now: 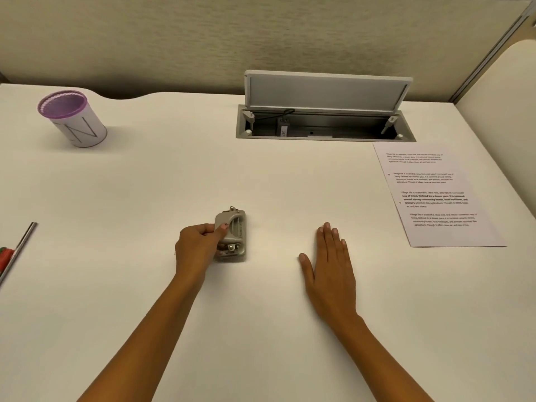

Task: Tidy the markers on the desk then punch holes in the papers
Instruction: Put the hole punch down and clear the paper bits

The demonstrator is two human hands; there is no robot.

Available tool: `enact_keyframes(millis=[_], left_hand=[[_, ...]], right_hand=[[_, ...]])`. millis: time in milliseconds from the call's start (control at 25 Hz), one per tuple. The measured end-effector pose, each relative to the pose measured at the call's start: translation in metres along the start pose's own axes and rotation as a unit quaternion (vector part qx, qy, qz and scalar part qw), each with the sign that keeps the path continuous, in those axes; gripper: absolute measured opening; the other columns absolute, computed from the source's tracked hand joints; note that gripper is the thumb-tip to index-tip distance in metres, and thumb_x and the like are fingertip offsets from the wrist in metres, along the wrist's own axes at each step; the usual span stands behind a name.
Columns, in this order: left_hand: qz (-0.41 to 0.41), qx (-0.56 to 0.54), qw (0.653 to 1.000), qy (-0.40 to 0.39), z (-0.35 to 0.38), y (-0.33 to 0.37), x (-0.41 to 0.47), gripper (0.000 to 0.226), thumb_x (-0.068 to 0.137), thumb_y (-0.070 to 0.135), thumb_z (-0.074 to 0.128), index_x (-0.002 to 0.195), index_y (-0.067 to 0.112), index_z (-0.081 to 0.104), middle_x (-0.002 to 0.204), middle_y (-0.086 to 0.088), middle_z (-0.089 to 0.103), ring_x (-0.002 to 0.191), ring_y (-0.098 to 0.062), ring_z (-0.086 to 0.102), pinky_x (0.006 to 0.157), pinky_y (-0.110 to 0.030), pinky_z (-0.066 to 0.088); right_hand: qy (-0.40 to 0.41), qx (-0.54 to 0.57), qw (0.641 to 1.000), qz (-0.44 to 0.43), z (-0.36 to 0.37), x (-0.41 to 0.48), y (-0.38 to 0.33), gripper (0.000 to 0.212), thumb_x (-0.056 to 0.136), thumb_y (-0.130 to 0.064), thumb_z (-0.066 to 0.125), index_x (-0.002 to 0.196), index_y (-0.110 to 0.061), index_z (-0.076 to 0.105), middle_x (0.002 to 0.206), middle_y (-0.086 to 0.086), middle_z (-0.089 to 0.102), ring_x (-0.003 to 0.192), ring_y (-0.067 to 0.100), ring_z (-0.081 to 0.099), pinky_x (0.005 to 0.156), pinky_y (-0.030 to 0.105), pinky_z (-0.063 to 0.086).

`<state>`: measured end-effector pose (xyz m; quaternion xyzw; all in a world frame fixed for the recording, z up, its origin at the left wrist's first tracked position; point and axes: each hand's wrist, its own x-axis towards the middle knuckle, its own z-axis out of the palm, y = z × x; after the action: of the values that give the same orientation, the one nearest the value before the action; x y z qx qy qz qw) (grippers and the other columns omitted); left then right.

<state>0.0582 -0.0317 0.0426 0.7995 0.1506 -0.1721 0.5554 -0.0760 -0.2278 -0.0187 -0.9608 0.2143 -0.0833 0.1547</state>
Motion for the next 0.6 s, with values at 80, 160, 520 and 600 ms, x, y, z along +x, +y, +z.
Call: enact_keyframes(millis=[80, 160, 520, 600], left_hand=[[-0.006, -0.013, 1.0, -0.001, -0.009, 0.002, 0.001, 0.011, 0.083, 0.026, 0.071, 0.078, 0.017, 0.071, 0.077, -0.006, 0.071, 0.078, -0.026, 0.066, 0.083, -0.041, 0.052], [-0.008, -0.035, 0.999, -0.003, -0.022, 0.004, 0.003, 0.01, 0.083, 0.023, 0.071, 0.075, 0.017, 0.07, 0.075, -0.006, 0.07, 0.074, -0.024, 0.064, 0.081, -0.039, 0.052], [-0.009, -0.026, 0.999, 0.042, -0.054, -0.001, 0.017, 0.011, 0.083, 0.021, 0.069, 0.073, 0.018, 0.068, 0.074, -0.004, 0.067, 0.069, -0.023, 0.059, 0.077, -0.036, 0.048], [0.001, -0.012, 0.997, 0.075, -0.06, -0.002, 0.02, 0.009, 0.084, 0.023, 0.069, 0.078, 0.016, 0.068, 0.073, -0.002, 0.066, 0.068, -0.02, 0.059, 0.073, -0.033, 0.047]], right_hand=[[0.001, 0.0, 1.0, 0.001, 0.0, 0.0, 0.0, 0.065, 0.098, -0.042, 0.034, 0.15, -0.01, 0.012, 0.16, 0.002, 0.01, 0.147, 0.013, 0.002, 0.12, 0.028, 0.001], [0.003, 0.0, 1.0, 0.002, -0.001, 0.0, -0.001, 0.065, 0.099, -0.043, 0.032, 0.15, -0.01, 0.012, 0.16, 0.002, 0.01, 0.147, 0.013, 0.002, 0.12, 0.027, 0.0], [-0.003, 0.008, 1.0, 0.006, -0.002, 0.001, -0.001, 0.064, 0.098, -0.041, 0.036, 0.15, -0.011, 0.013, 0.16, 0.002, 0.01, 0.147, 0.012, 0.003, 0.12, 0.03, 0.004], [-0.006, 0.012, 1.0, 0.008, -0.002, 0.001, -0.001, 0.065, 0.098, -0.04, 0.037, 0.15, -0.011, 0.013, 0.16, 0.001, 0.01, 0.147, 0.012, 0.002, 0.121, 0.031, 0.005]])
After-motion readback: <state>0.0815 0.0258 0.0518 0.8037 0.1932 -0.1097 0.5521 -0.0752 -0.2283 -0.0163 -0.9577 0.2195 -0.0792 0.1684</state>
